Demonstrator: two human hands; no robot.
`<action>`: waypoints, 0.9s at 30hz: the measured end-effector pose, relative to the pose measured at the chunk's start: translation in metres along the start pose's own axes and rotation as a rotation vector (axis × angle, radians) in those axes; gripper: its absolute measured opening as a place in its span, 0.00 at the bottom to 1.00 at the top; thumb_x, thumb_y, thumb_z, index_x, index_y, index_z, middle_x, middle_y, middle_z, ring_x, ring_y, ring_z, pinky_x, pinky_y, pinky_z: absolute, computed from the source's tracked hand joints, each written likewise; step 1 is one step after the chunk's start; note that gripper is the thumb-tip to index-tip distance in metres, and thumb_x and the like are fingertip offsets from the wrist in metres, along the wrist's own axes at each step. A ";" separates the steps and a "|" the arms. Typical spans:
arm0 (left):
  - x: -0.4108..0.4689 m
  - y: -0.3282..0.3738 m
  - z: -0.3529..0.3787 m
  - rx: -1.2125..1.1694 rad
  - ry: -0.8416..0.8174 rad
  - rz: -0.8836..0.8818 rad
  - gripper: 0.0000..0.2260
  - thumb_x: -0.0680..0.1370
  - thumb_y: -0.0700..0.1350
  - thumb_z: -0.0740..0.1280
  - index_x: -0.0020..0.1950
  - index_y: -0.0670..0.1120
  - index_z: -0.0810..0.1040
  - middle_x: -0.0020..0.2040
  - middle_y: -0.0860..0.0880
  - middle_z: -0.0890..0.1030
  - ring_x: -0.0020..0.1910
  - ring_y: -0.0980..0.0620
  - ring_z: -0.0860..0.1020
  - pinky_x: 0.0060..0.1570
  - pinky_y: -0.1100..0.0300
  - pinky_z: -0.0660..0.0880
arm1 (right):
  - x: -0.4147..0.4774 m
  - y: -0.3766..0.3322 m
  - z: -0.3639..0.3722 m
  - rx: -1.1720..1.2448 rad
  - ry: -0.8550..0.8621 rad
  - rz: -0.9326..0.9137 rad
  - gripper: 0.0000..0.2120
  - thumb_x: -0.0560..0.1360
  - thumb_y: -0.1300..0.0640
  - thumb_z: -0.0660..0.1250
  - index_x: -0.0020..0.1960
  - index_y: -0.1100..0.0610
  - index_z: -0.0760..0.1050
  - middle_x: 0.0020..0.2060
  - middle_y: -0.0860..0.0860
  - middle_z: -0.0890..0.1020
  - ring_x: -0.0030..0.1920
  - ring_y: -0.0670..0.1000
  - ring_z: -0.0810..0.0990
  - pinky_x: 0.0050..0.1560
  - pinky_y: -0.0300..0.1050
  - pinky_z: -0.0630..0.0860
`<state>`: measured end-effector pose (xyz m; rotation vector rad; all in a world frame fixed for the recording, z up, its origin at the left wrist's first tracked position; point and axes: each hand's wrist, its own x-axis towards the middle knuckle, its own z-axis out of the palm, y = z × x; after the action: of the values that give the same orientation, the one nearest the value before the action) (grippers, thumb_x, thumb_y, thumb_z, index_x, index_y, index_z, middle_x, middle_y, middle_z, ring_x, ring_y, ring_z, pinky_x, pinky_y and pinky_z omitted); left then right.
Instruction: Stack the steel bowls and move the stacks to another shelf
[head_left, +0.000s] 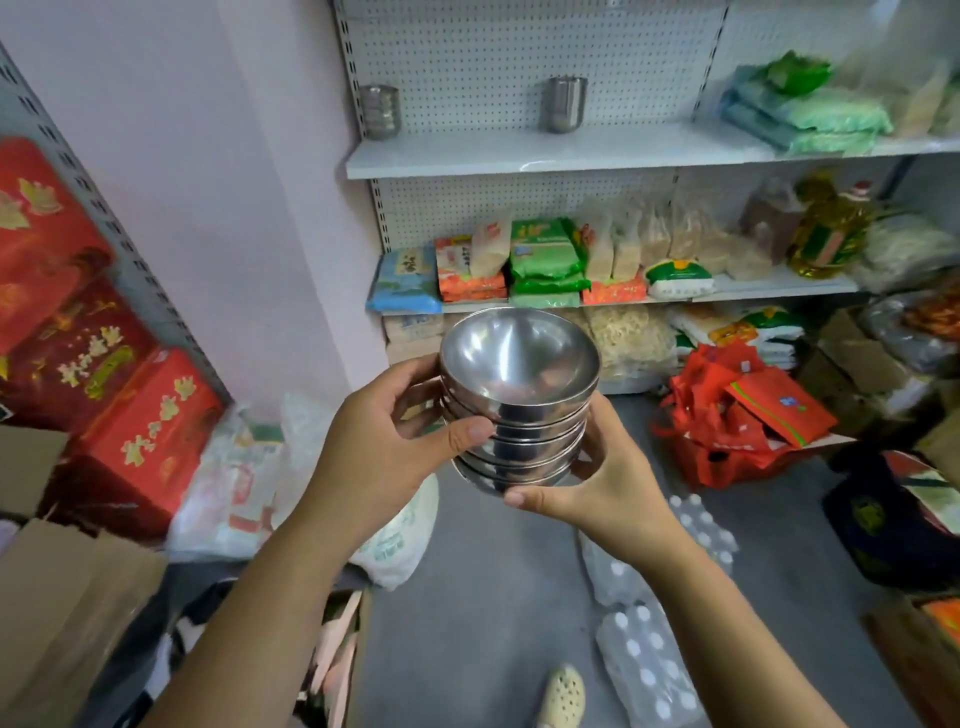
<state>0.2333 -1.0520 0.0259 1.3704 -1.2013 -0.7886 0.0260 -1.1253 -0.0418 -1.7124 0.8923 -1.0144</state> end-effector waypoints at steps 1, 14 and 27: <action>0.016 -0.004 0.002 -0.005 0.001 0.003 0.29 0.64 0.49 0.79 0.65 0.49 0.79 0.58 0.58 0.85 0.59 0.59 0.82 0.59 0.64 0.78 | 0.015 0.006 -0.002 -0.001 -0.001 0.001 0.50 0.58 0.53 0.89 0.75 0.48 0.68 0.64 0.44 0.83 0.66 0.46 0.81 0.69 0.54 0.76; 0.246 -0.029 0.049 -0.020 0.136 0.022 0.33 0.62 0.48 0.79 0.68 0.47 0.78 0.59 0.56 0.85 0.59 0.59 0.82 0.58 0.65 0.79 | 0.258 0.065 -0.066 -0.003 -0.087 -0.085 0.51 0.58 0.54 0.88 0.76 0.47 0.67 0.65 0.43 0.82 0.66 0.46 0.80 0.69 0.55 0.77; 0.432 -0.090 0.039 -0.023 0.179 -0.043 0.33 0.63 0.48 0.79 0.68 0.47 0.78 0.60 0.55 0.84 0.59 0.61 0.82 0.58 0.66 0.78 | 0.446 0.136 -0.056 -0.007 -0.136 -0.007 0.52 0.56 0.47 0.89 0.75 0.47 0.68 0.64 0.43 0.82 0.66 0.47 0.80 0.69 0.58 0.75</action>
<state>0.3316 -1.4832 0.0046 1.4201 -1.0235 -0.6921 0.1356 -1.5823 -0.0504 -1.7690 0.8038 -0.8892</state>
